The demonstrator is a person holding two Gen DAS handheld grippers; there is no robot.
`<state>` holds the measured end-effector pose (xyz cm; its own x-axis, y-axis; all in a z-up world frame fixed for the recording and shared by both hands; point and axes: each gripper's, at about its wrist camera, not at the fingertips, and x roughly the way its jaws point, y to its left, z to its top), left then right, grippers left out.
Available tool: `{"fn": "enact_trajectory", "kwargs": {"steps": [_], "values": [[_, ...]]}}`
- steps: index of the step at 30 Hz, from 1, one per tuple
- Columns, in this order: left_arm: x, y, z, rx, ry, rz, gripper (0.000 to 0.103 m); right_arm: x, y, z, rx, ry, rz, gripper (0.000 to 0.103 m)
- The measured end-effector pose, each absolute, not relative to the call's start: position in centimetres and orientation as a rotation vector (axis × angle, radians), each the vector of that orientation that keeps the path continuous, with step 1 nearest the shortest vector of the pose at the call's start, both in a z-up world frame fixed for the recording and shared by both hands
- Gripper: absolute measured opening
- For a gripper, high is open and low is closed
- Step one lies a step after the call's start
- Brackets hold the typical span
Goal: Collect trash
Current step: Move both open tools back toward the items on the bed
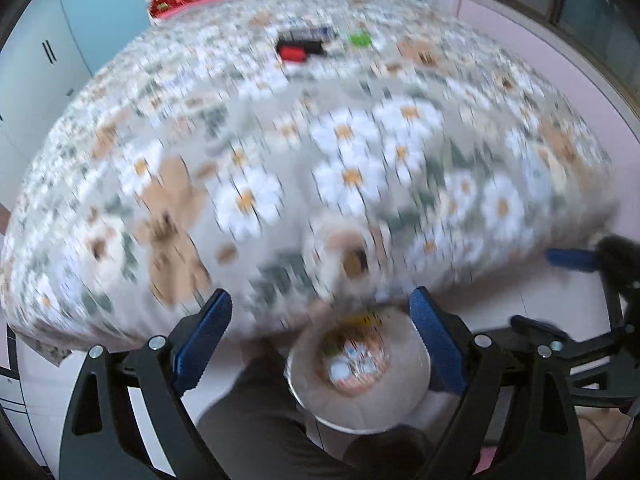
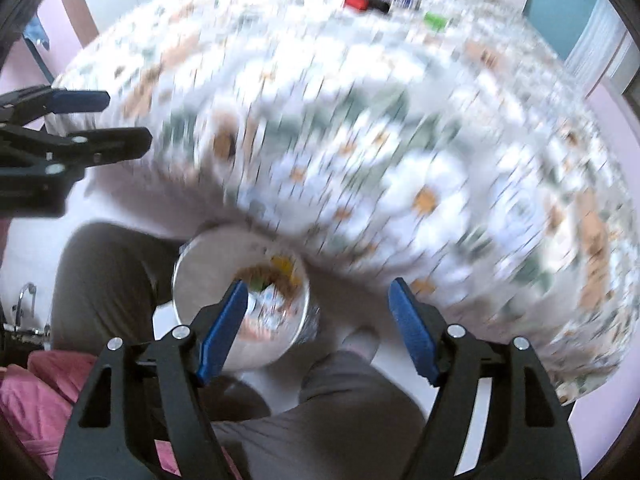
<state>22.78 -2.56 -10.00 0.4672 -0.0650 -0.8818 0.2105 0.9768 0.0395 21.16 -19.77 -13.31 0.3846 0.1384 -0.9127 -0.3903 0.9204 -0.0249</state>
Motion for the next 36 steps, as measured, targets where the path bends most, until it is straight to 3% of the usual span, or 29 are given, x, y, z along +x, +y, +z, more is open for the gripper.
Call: {"fn": "enact_trajectory", "kwargs": {"steps": [10,19,36], "values": [[29.7,-2.7,-4.7,0.162,0.969,-0.124,0.092,27.3,-21.6,-6.0,-0.241,0.983,0.294,0.075],[35.9,-3.9,-3.5,0.185,0.919,-0.13,0.092,34.4,-23.0,-2.9,-0.212,0.909,0.262,0.075],[47.6,-5.4,-8.3,0.159,0.969,-0.149,0.092,49.7,-24.4,-5.2,-0.136,0.927,0.224,0.075]]}}
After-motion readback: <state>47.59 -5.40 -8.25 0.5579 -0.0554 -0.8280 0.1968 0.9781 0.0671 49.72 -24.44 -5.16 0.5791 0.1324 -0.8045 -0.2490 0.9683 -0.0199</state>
